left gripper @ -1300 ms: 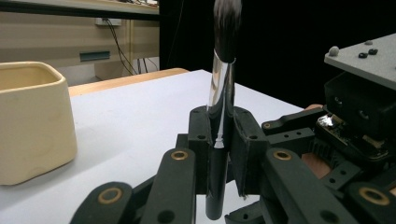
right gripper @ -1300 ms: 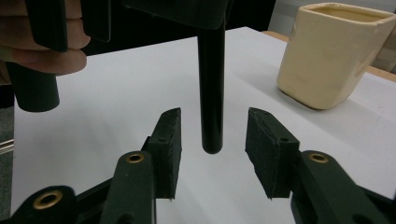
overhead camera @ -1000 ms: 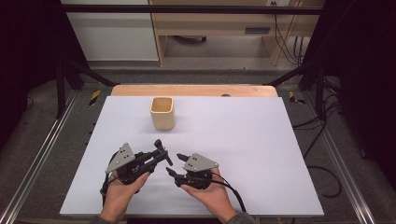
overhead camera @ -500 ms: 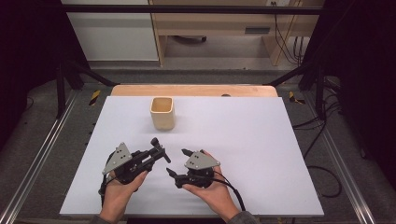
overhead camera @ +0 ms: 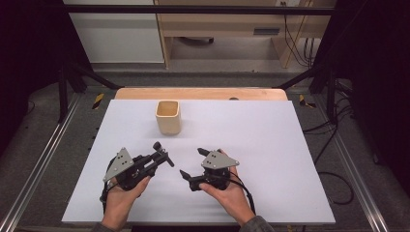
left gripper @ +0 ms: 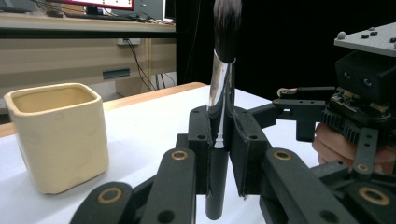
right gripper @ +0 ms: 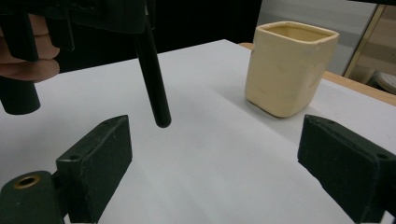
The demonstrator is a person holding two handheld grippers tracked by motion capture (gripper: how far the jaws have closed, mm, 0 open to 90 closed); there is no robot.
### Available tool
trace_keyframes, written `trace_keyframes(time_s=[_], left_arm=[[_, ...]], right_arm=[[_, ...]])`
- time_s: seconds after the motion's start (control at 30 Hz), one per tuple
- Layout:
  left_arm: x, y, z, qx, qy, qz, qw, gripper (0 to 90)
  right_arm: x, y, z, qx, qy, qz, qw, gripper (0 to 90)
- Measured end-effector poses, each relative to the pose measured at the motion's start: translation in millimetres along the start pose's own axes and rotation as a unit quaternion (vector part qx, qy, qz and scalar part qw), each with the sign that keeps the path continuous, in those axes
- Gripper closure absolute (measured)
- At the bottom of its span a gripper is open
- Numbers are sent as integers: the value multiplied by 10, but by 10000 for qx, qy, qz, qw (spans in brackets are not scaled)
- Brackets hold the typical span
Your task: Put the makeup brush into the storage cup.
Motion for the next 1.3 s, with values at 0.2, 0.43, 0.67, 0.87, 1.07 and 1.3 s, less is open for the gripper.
trace_keyframes(time_s=[0.2, 0.43, 0.67, 0.87, 1.07, 1.3], left_arm=[[-22, 31, -11, 32, -21, -48, 10000, 788], [-40, 61, -25, 40, -53, -87, 9999, 789], [-69, 118, -59, 89, -100, -156, 9998, 789], [-104, 166, -73, 117, -110, -221, 9996, 789], [-132, 214, -99, 172, -122, -267, 9994, 788], [-164, 270, -124, 199, -129, -327, 9992, 789]], right_arm=[[103, 55, -22, 54, -26, 24, 10000, 84], [290, 134, -58, 123, -174, 166, 9996, 90], [461, 237, -86, 241, -295, 272, 9989, 101], [678, 353, -100, 344, -373, 483, 9975, 103], [818, 440, -116, 431, -428, 607, 9963, 104], [988, 566, -88, 455, -449, 785, 9949, 106]])
Point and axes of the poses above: each handheld gripper's, and its own axes: y roughly backward along the jaws, z roughly out of its underside, x roughly to its right, the point moved 10 cm from there along -y, roughly forward along the jaws, and after that the axes turned 14 degrees about z, right-handed, at the moved point
